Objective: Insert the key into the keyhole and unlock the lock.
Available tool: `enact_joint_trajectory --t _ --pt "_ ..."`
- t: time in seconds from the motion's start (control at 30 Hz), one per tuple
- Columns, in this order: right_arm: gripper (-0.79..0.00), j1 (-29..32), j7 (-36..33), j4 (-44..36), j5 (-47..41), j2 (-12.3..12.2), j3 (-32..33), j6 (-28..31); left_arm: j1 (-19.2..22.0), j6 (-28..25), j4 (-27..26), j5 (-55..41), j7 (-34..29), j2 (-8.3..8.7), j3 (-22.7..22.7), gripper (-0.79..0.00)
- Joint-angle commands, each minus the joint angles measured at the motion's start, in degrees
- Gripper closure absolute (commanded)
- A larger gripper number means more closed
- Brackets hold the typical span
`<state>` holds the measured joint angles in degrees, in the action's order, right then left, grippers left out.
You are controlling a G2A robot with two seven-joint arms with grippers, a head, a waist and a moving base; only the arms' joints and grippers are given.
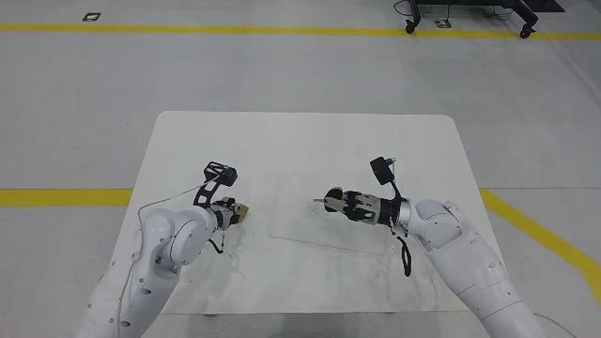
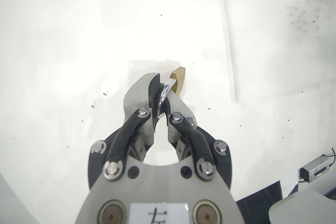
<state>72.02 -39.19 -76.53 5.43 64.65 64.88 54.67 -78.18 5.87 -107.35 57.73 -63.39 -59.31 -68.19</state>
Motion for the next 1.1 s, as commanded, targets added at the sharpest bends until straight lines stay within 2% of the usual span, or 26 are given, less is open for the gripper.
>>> enact_joint_trajectory --t 0.0,0.07,0.2,0.33,0.4,0.43,0.67,0.73,0.8,0.93,1.07 --pt "0.0 0.0 0.0 0.0 0.0 0.0 0.0 0.0 -0.53 -0.06 -0.37 -0.6 1.47 -0.03 -0.44 0.0" --pt "0.0 0.0 0.0 0.0 0.0 0.0 0.0 0.0 -1.33 -0.76 -1.12 -4.31 6.2 -0.22 -1.41 0.0" --pt "0.0 0.0 0.0 0.0 0.0 0.0 0.0 0.0 -4.09 -5.19 -1.16 -18.25 22.51 -0.85 -5.33 0.0" --pt "0.0 0.0 0.0 0.0 0.0 0.0 0.0 0.0 -5.02 -17.06 2.51 -32.27 34.87 -1.52 -7.07 0.0" --pt "0.0 0.0 0.0 0.0 0.0 0.0 0.0 0.0 -3.72 -22.13 4.63 -33.32 37.71 -1.68 -7.03 0.0" --pt "0.0 0.0 0.0 0.0 0.0 0.0 0.0 0.0 -3.12 -23.51 5.02 -31.77 37.3 -1.65 -6.62 0.0" --pt "0.0 0.0 0.0 0.0 0.0 0.0 0.0 0.0 -3.2 -23.43 5.04 -32.0 37.46 -1.67 -6.56 0.0" --pt "0.0 0.25 1.49 -0.36 -0.6 0.11 -0.03 -0.76 -3.6 -23.94 5.9 -35.32 38.88 -1.94 -5.94 0.0" --pt "0.0 0.07 4.0 -0.62 -0.29 0.39 -0.51 -2.0 -3.62 -27.72 8.6 -42.81 39.18 -2.29 -5.06 0.0" --pt "0.0 -1.22 11.14 0.18 -5.15 1.81 -3.54 -0.55 -1.97 -33.46 13.93 -51.29 34.0 -2.5 -3.55 0.0" --pt "0.0 -5.21 15.91 3.71 -7.7 3.78 -7.97 -0.15 0.68 -36.12 15.48 -54.28 27.9 -2.49 -2.31 0.0"
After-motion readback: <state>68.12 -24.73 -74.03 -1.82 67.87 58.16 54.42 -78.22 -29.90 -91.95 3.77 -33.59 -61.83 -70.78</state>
